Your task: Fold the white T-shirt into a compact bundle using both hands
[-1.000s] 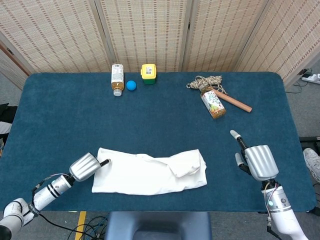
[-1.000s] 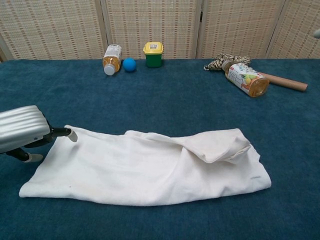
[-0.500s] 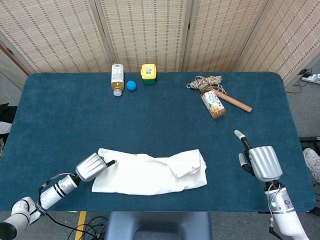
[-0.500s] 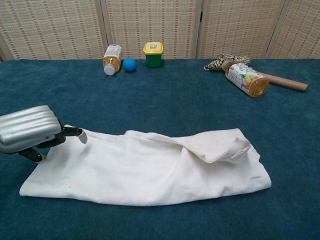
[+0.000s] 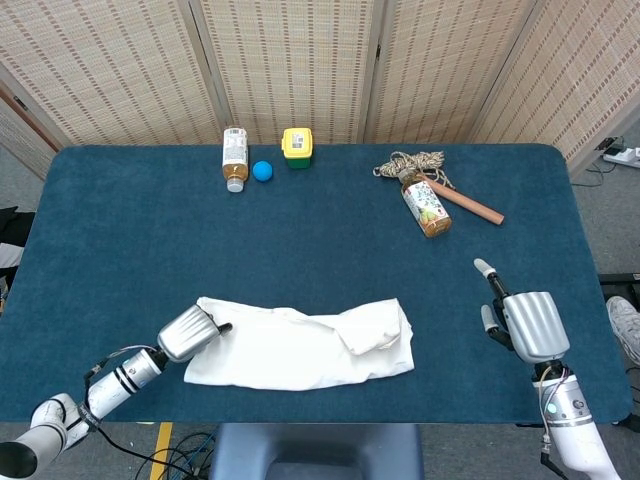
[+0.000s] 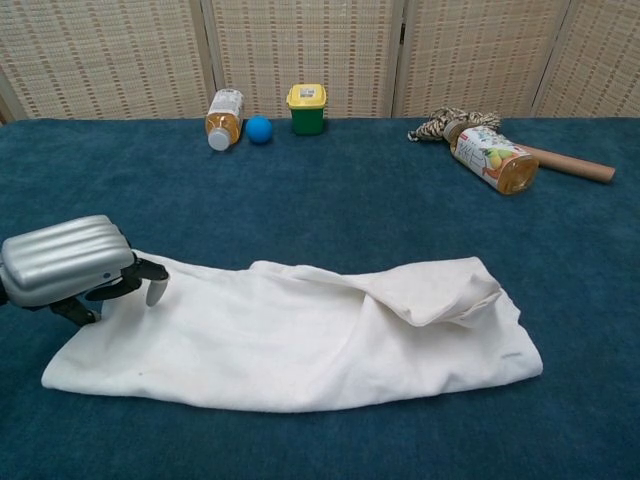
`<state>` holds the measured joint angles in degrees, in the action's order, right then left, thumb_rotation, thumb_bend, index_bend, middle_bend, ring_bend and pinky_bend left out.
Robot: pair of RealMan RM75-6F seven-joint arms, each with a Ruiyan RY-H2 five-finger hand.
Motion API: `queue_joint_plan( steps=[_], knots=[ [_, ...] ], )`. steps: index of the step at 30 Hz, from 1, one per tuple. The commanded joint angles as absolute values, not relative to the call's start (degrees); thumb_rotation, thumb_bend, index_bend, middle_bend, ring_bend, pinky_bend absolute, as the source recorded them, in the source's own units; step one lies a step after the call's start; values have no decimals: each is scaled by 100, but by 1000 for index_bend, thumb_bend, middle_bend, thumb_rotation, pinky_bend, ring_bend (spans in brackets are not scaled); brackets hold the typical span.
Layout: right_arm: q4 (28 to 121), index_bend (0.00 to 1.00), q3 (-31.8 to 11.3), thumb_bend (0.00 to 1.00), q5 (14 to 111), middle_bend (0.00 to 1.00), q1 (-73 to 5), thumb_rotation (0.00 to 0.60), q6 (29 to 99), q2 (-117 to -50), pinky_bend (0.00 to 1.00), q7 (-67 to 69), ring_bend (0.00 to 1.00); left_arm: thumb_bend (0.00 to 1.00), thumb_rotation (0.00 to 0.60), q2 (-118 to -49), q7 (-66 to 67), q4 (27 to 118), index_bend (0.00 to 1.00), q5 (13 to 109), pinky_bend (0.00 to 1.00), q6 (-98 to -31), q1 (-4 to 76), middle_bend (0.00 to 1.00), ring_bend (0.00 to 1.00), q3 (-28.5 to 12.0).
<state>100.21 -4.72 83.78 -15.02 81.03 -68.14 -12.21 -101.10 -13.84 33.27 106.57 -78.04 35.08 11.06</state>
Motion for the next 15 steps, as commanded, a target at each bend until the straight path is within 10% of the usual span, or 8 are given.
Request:
queue_joint_plan(
  steps=[1, 15],
  knots=[
    [10002, 85, -491, 537, 8395, 897, -1491, 600, 8113, -6811, 986, -1172, 971, 264, 600, -10136, -1351, 3384, 578, 10630, 934, -7805, 3515, 923, 827, 1095],
    [9863, 85, -535, 536, 8468, 898, -1465, 600, 8092, -6892, 986, -903, 972, 364, 600, -10056, -1319, 3718, 681, 10400, 962, -7654, 3476, 993, 885, 1018]
  ],
)
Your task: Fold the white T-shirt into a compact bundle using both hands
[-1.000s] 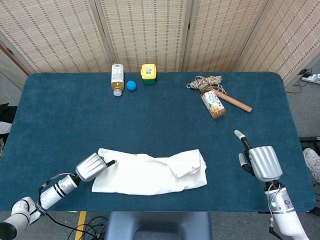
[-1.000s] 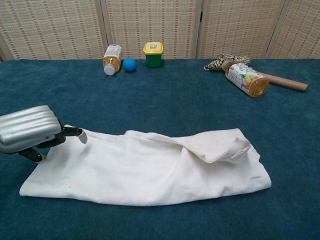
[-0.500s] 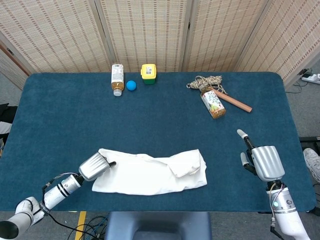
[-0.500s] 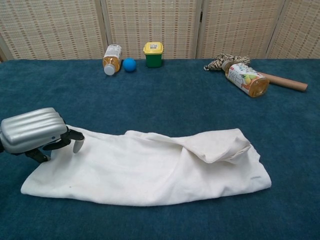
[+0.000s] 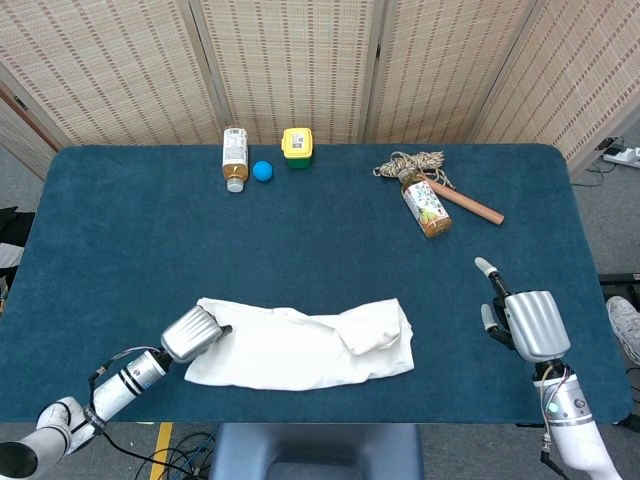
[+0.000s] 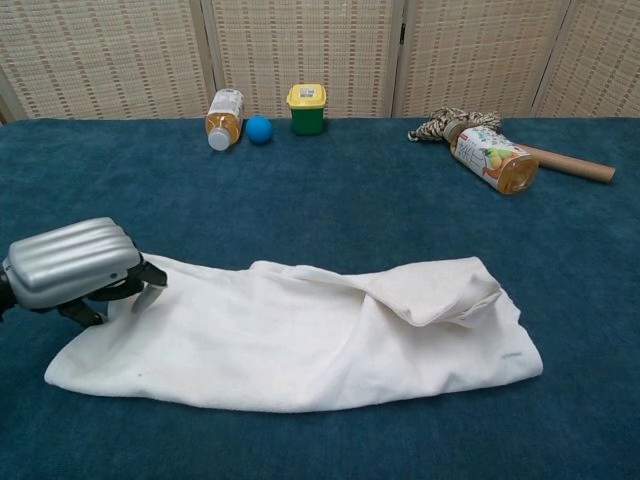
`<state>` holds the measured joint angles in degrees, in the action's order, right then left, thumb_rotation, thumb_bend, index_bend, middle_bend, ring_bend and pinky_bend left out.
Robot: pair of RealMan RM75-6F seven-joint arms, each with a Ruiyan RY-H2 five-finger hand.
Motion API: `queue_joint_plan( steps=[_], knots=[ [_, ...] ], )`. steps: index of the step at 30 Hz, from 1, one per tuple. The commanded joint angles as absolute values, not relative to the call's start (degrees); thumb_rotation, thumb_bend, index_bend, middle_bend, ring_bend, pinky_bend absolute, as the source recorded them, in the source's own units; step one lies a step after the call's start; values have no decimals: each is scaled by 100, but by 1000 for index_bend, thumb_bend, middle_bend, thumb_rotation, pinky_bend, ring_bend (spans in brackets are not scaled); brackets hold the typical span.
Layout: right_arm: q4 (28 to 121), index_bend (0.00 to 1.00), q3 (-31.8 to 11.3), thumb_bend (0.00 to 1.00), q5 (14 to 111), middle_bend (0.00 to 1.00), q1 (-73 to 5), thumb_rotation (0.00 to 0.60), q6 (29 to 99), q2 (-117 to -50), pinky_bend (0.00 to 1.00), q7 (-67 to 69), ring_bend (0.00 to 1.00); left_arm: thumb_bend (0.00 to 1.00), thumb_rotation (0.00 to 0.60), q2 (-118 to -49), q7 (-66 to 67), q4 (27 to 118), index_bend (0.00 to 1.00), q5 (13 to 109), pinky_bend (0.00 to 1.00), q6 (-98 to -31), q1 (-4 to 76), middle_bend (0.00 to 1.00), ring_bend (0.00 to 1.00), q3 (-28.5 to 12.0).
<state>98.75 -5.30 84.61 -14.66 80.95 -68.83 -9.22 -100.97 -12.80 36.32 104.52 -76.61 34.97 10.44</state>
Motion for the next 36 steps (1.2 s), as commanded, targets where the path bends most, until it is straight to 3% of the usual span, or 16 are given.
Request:
queue_joint_plan(
  steps=[1, 8, 17, 24, 36],
  knots=[
    [9854, 85, -538, 536, 8473, 898, -1463, 600, 8092, -6898, 986, -887, 972, 383, 600, -10032, -1359, 3779, 691, 10370, 972, -7652, 3465, 1000, 904, 1004],
    [9785, 85, -564, 536, 8494, 899, -1455, 600, 8089, -6932, 986, -794, 972, 470, 600, -9892, -1447, 4114, 732, 10226, 1000, -7684, 3368, 1000, 954, 940],
    [9737, 85, -591, 536, 8485, 899, -1435, 600, 8087, -6936, 986, -730, 972, 515, 600, -9932, -1354, 4119, 707, 10225, 1000, -7689, 3355, 1000, 953, 918],
    [9718, 85, -587, 536, 8496, 899, -1413, 600, 8087, -6948, 986, -694, 972, 679, 600, -9880, -1382, 4191, 694, 10178, 1000, -7650, 3346, 1000, 952, 894],
    [9711, 85, -601, 536, 8552, 899, -1377, 600, 8138, -6926, 986, -642, 972, 685, 600, -9412, -1377, 4612, 700, 9934, 1000, -7915, 2945, 1000, 952, 845]
  ],
)
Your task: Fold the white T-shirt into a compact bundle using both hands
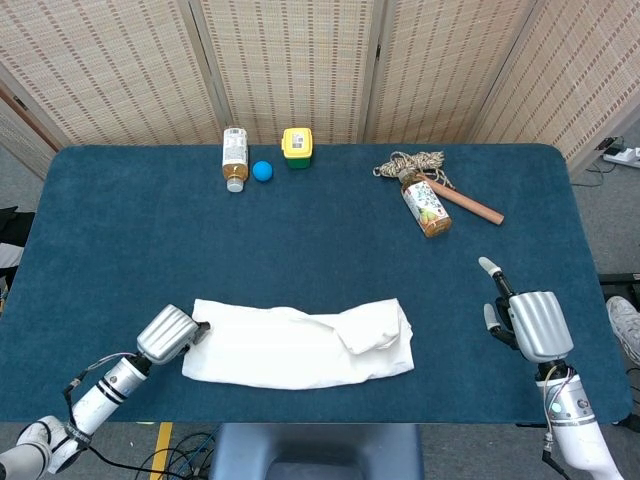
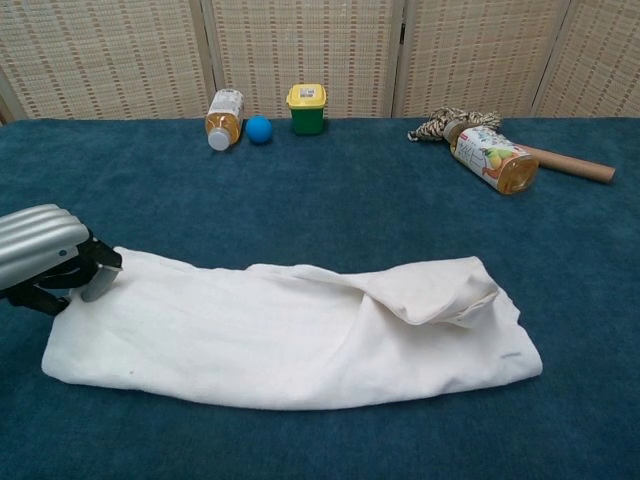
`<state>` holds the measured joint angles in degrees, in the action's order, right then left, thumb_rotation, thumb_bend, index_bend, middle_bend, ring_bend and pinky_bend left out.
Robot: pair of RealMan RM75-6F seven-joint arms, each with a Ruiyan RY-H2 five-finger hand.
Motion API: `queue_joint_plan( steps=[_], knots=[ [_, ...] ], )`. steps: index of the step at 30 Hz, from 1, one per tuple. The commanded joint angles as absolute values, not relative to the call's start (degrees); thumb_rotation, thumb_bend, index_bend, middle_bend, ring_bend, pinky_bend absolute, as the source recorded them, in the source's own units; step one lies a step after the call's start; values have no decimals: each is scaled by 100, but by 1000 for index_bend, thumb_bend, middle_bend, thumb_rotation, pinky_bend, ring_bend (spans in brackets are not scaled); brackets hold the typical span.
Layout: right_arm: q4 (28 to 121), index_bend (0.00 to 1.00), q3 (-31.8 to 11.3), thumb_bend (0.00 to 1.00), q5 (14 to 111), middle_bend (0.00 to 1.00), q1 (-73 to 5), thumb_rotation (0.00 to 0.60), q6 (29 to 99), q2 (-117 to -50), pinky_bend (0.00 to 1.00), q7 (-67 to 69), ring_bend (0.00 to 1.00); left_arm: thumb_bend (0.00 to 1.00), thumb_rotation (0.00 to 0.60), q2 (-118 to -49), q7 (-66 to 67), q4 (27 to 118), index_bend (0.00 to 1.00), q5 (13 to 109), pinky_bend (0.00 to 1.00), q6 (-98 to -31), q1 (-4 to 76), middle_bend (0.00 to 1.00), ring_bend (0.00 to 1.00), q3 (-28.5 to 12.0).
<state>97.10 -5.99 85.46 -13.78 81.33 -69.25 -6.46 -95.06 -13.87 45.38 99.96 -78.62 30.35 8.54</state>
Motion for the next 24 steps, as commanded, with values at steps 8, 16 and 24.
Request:
queue_joint_plan(
  steps=[8, 16, 24],
  knots=[
    [9730, 85, -616, 537, 8615, 899, -1394, 600, 8141, -6950, 986, -626, 972, 685, 600, -9181, -1420, 4650, 700, 9680, 1000, -7905, 2604, 1000, 952, 815],
    [9747, 85, -625, 536, 8648, 899, -1399, 600, 8144, -6961, 986, -612, 972, 684, 600, -9045, -1476, 4654, 696, 9546, 1000, -7873, 2399, 1000, 949, 769],
    [9758, 85, -644, 536, 8669, 899, -1374, 600, 8203, -6933, 986, -584, 972, 685, 600, -8617, -1032, 5867, 691, 9615, 1000, -7675, 2714, 1000, 944, 581]
  ],
)
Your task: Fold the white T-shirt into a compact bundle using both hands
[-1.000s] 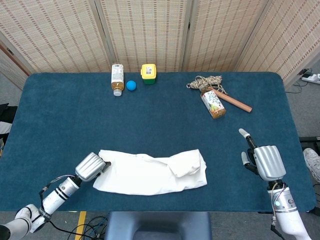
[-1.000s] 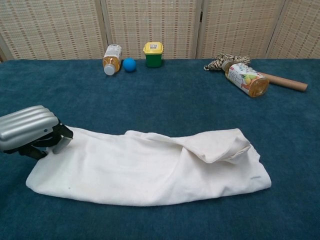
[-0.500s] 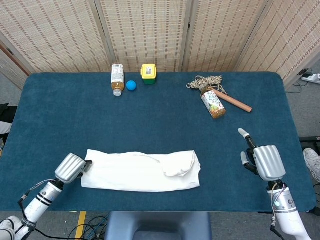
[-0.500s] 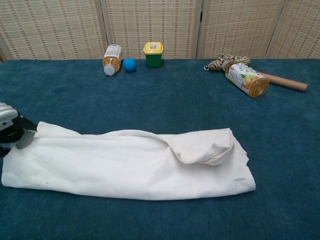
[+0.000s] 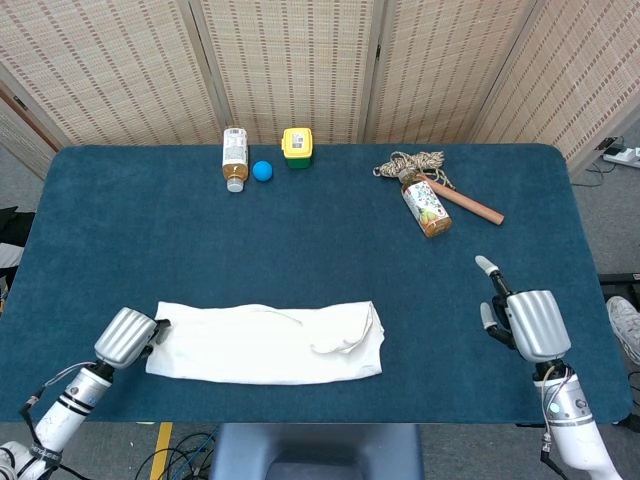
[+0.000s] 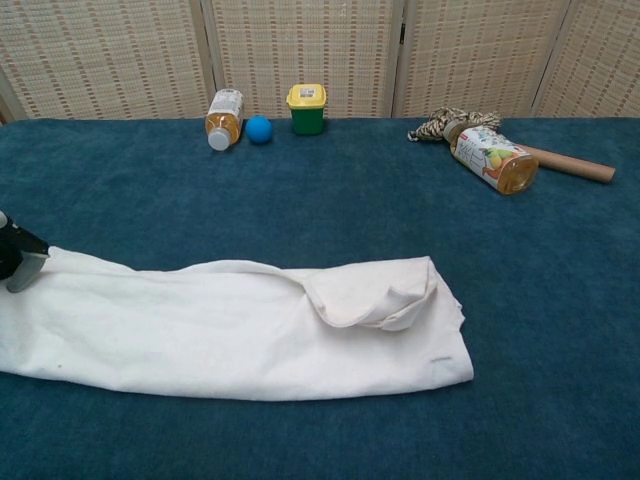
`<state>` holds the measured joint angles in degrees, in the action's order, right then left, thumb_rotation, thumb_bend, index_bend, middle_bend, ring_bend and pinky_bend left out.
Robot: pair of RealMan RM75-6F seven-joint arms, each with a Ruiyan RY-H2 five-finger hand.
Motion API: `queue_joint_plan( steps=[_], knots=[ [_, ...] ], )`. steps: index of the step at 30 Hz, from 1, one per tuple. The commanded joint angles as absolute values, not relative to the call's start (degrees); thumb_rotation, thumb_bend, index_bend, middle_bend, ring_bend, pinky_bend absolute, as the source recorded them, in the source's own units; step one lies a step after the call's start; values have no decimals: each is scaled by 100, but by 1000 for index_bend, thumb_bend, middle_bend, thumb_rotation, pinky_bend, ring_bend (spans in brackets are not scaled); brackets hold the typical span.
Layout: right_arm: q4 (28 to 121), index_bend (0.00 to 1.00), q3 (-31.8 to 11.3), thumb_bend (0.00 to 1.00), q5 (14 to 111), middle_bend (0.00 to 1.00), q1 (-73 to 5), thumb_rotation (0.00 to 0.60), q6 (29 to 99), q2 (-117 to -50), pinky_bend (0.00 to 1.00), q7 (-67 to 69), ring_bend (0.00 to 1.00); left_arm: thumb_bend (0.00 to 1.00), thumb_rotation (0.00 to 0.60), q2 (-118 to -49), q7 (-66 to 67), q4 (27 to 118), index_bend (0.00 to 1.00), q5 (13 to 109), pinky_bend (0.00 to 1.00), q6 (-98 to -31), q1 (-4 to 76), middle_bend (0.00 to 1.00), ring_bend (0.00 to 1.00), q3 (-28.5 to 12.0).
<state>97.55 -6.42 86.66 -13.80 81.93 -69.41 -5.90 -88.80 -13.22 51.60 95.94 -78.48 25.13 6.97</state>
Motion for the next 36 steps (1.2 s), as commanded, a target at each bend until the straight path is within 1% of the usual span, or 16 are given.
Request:
queue_joint_plan(
  steps=[1, 4, 8, 16, 21, 25, 30, 36],
  knots=[
    [9759, 85, -647, 536, 8670, 899, -1365, 600, 8218, -6925, 985, -570, 972, 685, 600, -8504, -876, 6210, 691, 9592, 1000, -7546, 2798, 1000, 943, 538],
    [9752, 85, -652, 536, 8667, 899, -1329, 600, 8271, -6907, 985, -520, 972, 684, 600, -8238, -461, 7150, 691, 9451, 1000, -7158, 3005, 1000, 943, 398],
    [9733, 85, -641, 536, 8668, 899, -1270, 600, 8335, -6865, 985, -437, 972, 684, 600, -8094, 140, 8036, 690, 9244, 1000, -6767, 3248, 1000, 943, 146],
    [9697, 85, -631, 536, 8689, 899, -1141, 600, 8491, -6750, 986, -274, 972, 685, 600, -8089, 1325, 9227, 686, 8592, 1000, -6043, 3717, 1000, 943, -406],
    [9651, 85, -634, 536, 8686, 899, -1071, 600, 8574, -6713, 985, -159, 972, 684, 600, -8258, 2147, 9699, 684, 8013, 1000, -5711, 3978, 1000, 942, -703],
    [9618, 85, -632, 536, 8683, 899, -1017, 600, 8625, -6670, 986, -78, 972, 683, 600, -8466, 2922, 10046, 681, 7414, 1000, -5600, 4154, 1000, 942, -877],
    [9590, 85, -633, 536, 8675, 900, -944, 600, 8696, -6617, 986, 8, 972, 683, 600, -8869, 3887, 10307, 678, 6770, 1000, -5688, 4388, 1000, 940, -968],
    [9560, 85, -626, 536, 8655, 900, -864, 600, 8754, -6578, 986, 79, 972, 683, 600, -9443, 4642, 10250, 678, 6256, 1000, -5811, 4717, 1000, 939, -1041]
  ],
)
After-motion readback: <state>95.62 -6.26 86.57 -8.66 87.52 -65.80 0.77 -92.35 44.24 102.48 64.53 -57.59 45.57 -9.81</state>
